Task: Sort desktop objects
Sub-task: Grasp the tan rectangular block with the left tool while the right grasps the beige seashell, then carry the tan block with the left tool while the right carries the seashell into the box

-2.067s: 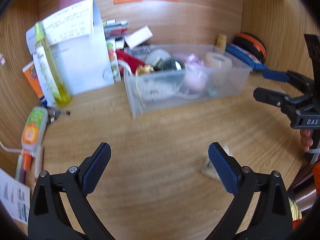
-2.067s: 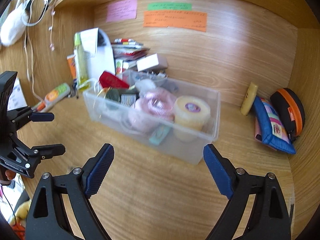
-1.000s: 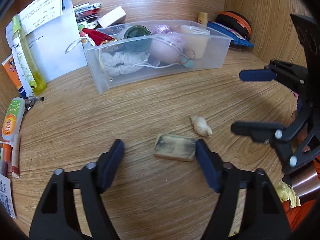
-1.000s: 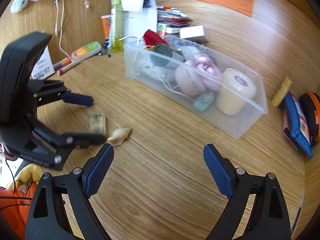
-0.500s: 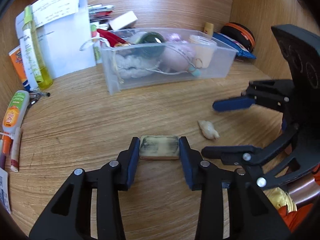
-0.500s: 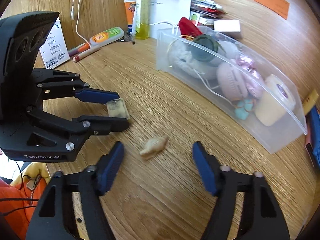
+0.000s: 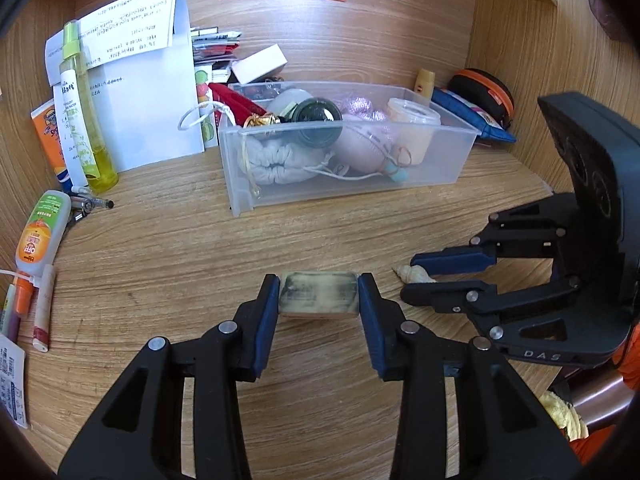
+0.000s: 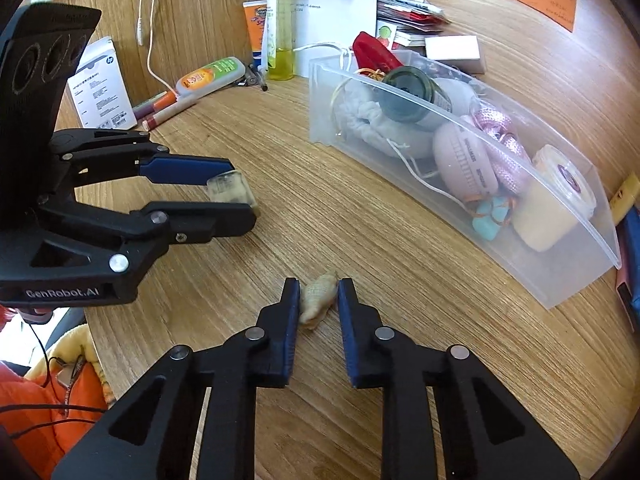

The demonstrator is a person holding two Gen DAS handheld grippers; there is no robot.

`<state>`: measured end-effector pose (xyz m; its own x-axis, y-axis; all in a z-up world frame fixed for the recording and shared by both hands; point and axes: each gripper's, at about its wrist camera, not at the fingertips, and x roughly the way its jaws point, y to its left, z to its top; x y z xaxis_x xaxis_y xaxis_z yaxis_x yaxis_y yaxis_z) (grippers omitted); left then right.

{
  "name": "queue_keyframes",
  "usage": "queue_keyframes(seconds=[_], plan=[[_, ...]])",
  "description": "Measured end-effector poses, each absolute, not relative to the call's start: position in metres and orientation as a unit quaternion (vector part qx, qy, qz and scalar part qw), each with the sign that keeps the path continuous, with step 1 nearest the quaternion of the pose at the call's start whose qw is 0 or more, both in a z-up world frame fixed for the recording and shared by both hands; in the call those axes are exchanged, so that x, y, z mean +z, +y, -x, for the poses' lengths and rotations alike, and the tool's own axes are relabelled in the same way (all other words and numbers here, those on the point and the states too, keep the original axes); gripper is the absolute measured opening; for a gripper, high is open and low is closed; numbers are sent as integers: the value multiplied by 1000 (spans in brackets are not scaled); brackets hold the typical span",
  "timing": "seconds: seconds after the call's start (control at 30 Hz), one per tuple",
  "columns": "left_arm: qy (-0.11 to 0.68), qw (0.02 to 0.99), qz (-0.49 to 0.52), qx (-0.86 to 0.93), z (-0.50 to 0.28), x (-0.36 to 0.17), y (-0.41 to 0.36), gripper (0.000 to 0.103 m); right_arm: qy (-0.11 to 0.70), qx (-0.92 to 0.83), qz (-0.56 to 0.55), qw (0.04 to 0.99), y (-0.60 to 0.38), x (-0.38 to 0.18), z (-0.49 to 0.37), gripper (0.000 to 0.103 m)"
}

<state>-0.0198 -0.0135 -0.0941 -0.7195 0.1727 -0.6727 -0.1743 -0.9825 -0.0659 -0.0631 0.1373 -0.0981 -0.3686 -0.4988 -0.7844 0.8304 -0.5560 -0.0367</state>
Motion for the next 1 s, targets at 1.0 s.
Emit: queue_keyframes(seconds=[1.0], plan=[[-29,45,285,957,82,-29,-34,39,117,-887,-291,339,194,-3,154,17]])
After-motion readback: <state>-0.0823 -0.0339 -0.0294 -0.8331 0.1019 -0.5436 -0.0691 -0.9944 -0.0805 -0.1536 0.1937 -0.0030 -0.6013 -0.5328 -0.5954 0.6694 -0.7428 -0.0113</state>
